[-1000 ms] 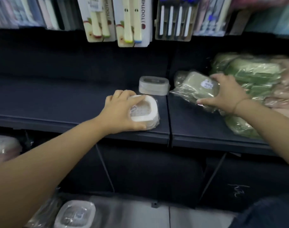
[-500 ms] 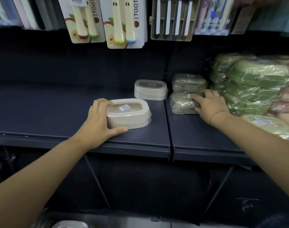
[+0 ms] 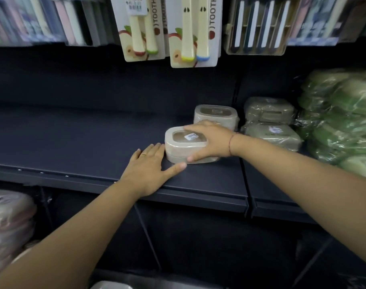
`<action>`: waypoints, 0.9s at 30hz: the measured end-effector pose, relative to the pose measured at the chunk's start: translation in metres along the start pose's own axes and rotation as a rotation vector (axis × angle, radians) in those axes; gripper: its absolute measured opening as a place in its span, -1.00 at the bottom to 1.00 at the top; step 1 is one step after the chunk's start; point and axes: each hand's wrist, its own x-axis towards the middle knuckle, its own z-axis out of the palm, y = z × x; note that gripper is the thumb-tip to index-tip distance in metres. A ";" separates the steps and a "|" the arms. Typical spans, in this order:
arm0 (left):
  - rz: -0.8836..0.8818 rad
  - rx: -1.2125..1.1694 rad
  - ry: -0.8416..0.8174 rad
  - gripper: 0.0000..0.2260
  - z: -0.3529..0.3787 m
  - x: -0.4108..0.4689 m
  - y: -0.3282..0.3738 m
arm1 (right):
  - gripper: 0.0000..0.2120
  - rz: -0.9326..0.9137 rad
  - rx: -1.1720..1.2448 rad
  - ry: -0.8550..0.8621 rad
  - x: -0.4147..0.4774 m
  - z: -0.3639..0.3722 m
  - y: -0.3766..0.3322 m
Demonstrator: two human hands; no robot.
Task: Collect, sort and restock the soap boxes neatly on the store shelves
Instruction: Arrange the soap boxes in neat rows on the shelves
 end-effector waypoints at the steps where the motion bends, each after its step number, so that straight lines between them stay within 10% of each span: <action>1: -0.005 0.016 -0.010 -0.02 -0.001 0.000 0.002 | -0.09 -0.004 -0.009 0.019 0.005 -0.001 0.003; 7: -0.007 0.037 -0.055 -0.15 -0.002 -0.001 0.003 | -0.01 0.161 -0.033 0.356 0.039 -0.044 0.049; 21: 0.020 -0.039 -0.011 -0.22 -0.002 -0.003 0.004 | -0.38 0.285 -0.272 0.283 0.067 -0.061 0.070; 27: 0.028 -0.110 0.083 -0.37 0.000 -0.009 0.001 | -0.25 0.337 -0.207 0.449 0.044 -0.034 0.036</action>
